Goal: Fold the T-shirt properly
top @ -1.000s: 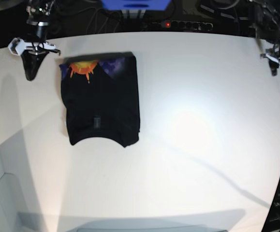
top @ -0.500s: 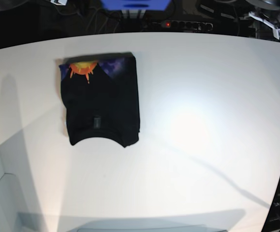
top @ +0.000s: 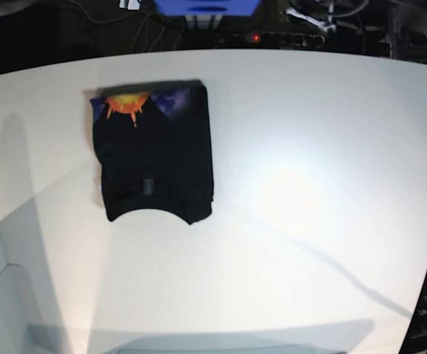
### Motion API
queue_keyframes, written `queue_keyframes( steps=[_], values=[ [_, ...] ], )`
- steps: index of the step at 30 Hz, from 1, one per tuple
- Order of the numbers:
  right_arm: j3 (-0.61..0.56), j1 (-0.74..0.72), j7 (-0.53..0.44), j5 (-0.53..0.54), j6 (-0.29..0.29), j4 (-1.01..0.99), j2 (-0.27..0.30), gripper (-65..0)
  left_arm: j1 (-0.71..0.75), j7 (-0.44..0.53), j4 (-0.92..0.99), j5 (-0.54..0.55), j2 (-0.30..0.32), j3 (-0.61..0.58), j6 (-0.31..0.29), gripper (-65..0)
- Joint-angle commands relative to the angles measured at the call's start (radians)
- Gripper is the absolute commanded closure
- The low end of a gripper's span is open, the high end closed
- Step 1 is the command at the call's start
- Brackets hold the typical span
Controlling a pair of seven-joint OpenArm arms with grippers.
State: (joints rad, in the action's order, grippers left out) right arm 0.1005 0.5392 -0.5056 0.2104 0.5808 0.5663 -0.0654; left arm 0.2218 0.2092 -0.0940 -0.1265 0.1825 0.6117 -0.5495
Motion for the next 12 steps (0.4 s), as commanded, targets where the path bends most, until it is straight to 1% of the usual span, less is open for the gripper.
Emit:
queue_keyframes(
  steps=[1,2,3,4,5,6,7,8,9,10,12],
  values=[
    [0.000,-0.040,0.054,-0.070,-0.175,-0.065,0.008,0.0,-0.015,0.049,0.044,-0.012,0.016,-0.034,0.041,0.0],
    [-0.008,-0.074,0.034,-0.131,-0.232,-0.136,0.016,0.0,-0.040,0.055,0.084,-0.029,0.005,-0.068,0.099,0.0],
    [-0.012,-0.098,0.017,-0.184,-0.302,-0.200,0.026,0.0,-0.054,0.043,0.094,-0.035,-0.013,-0.089,0.145,0.0],
    [-0.017,-0.126,-0.005,-0.234,-0.387,-0.263,0.034,0.0,-0.061,0.026,0.094,-0.037,-0.034,-0.112,0.197,0.0],
    [-0.026,-0.156,-0.035,-0.288,-0.485,-0.329,0.039,0.0,-0.066,0.006,0.094,-0.037,-0.051,-0.128,0.242,0.0],
    [-0.035,-0.181,-0.063,-0.335,-0.569,-0.384,0.040,0.0,-0.071,-0.007,0.094,-0.037,-0.064,-0.134,0.269,0.0],
    [-0.046,-0.198,-0.090,-0.375,-0.635,-0.427,0.040,0.0,-0.072,-0.014,0.094,-0.035,-0.073,-0.140,0.291,0.0],
    [-0.057,-0.213,-0.115,-0.409,-0.703,-0.463,0.042,0.0,-0.074,-0.015,0.094,-0.037,-0.084,-0.143,0.299,0.0],
    [-0.066,-0.222,-0.129,-0.441,-0.753,-0.486,0.040,0.0,-0.074,-0.015,0.094,-0.037,-0.097,-0.143,0.300,0.0],
    [-0.072,-0.232,-0.135,-0.466,-0.795,-0.503,0.039,0.0,-0.074,-0.015,0.094,-0.037,-0.105,-0.143,0.302,0.0],
    [-0.083,-0.236,-0.135,-0.490,-0.858,-0.509,0.028,0.0,-0.074,-0.015,0.094,-0.034,-0.111,-0.140,0.303,0.0]
  ],
)
